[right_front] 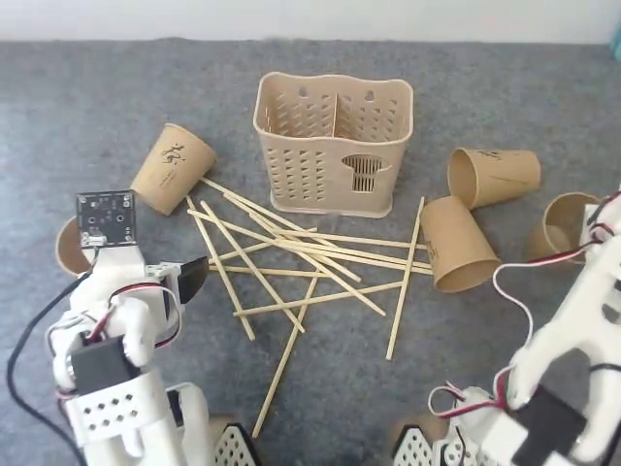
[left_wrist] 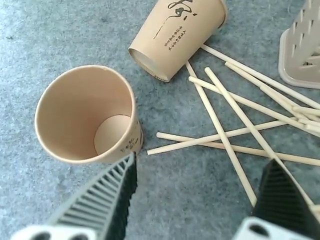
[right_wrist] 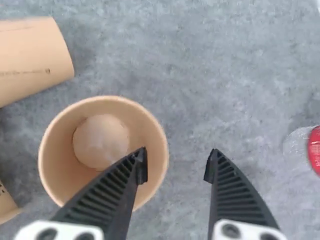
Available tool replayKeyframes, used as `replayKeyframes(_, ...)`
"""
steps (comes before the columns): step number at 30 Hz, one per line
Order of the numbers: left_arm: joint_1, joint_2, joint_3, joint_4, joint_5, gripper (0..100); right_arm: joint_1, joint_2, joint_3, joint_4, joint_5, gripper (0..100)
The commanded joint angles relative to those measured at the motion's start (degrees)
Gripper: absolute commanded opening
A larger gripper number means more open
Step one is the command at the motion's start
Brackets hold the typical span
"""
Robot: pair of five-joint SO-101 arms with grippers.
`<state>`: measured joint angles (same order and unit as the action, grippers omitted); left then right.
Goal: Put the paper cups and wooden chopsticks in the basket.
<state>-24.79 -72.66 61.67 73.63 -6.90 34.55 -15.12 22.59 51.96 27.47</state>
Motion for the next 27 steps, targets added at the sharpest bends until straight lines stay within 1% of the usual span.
replayKeyframes(1,0.35,-0.53,-0.66,-1.41,-0.53,37,0.75,3.82,-0.88,-0.48,-0.7,20.2)
replayKeyframes(3,0.35,-0.44,-0.75,-1.41,-0.53,37,0.75,6.73,-0.97,-0.75,-1.58,20.1)
replayKeyframes(8,0.09,-0.35,-1.45,-2.37,-0.53,37,0.57,13.49,-3.43,-1.1,-7.47,19.1)
replayKeyframes(9,0.09,-0.35,-2.15,-2.11,-0.53,37,0.57,14.29,-4.22,-1.01,-8.53,16.8)
replayKeyframes(12,0.0,-0.35,-4.88,-0.62,-0.53,37,0.75,15.25,-6.33,-0.57,-10.64,2.4)
replayKeyframes(13,0.0,-0.35,-6.11,0.0,-0.53,37,0.75,15.25,-7.12,0.48,-10.81,0.0)
replayKeyframes(15,0.0,-0.18,-9.54,1.23,-0.53,37,0.75,15.25,-9.32,4.79,-10.9,3.5)
replayKeyframes(16,-0.09,0.53,-11.82,2.29,-0.53,37,0.75,15.25,-10.81,7.25,-10.9,3.2)
replayKeyframes(18,-0.44,4.04,-17.19,5.36,-0.35,37,0.75,15.34,-14.24,12.09,-10.9,0.3)
replayKeyframes(23,-0.53,19.43,-28.79,10.55,-0.26,37,0.75,15.6,-21.89,22.37,-10.99,0.8)
replayKeyframes(27,-0.62,27.6,-31.6,11.25,-0.26,37,0.75,15.78,-24.88,24.92,-10.99,0.8)
